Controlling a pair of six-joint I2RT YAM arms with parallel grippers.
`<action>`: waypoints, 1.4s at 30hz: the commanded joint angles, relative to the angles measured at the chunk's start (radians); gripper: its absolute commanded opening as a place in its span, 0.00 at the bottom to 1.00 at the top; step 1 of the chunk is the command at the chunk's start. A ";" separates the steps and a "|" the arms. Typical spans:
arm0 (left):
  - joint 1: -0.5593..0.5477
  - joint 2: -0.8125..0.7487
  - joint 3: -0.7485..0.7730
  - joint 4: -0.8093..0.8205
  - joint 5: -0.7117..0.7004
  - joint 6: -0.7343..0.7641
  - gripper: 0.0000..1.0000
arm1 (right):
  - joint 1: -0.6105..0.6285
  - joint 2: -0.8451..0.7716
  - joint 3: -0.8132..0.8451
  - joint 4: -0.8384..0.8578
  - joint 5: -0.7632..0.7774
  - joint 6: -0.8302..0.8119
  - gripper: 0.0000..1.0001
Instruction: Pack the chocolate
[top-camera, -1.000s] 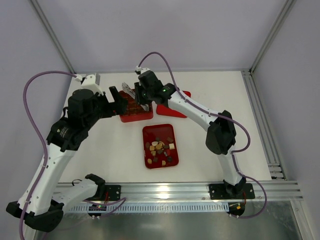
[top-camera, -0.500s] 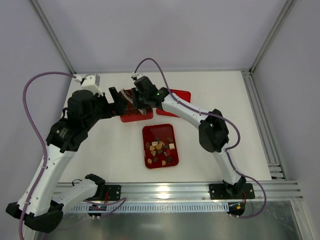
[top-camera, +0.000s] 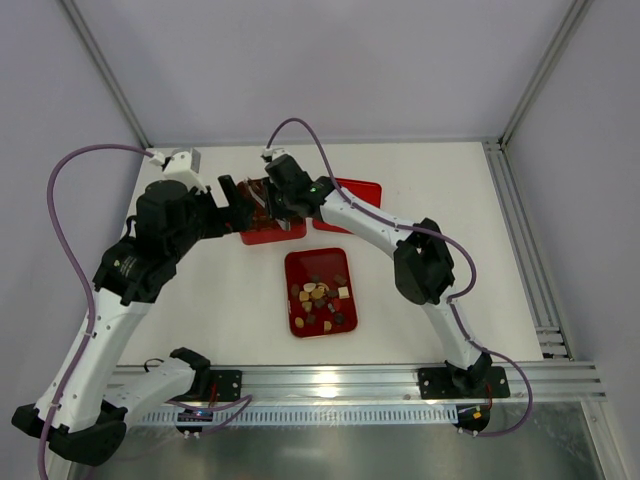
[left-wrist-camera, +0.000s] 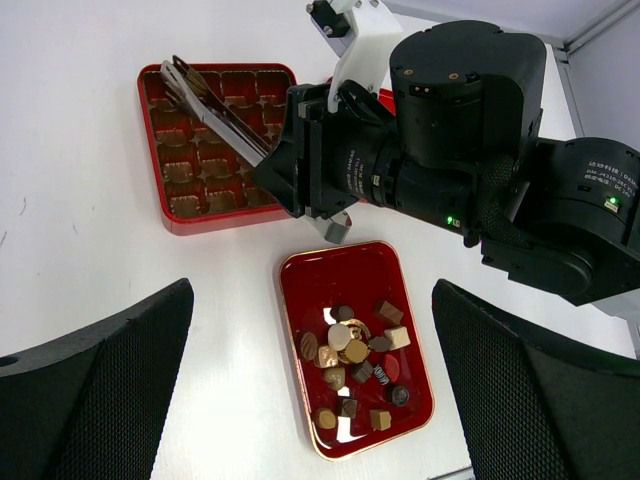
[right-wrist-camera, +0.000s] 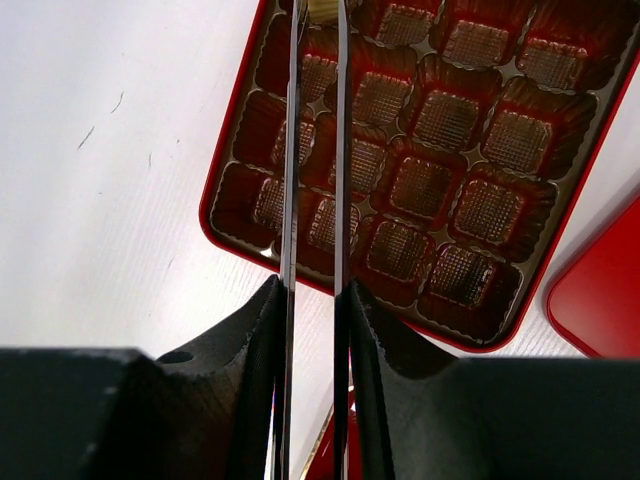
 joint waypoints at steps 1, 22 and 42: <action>0.006 -0.014 -0.003 0.009 -0.014 0.001 1.00 | 0.004 -0.004 0.062 0.036 0.022 -0.014 0.33; 0.006 -0.009 -0.003 0.018 -0.019 0.001 1.00 | 0.007 -0.118 0.044 0.011 0.043 -0.037 0.37; 0.006 0.029 -0.080 0.104 0.015 -0.019 1.00 | 0.018 -0.817 -0.703 -0.136 0.006 0.038 0.37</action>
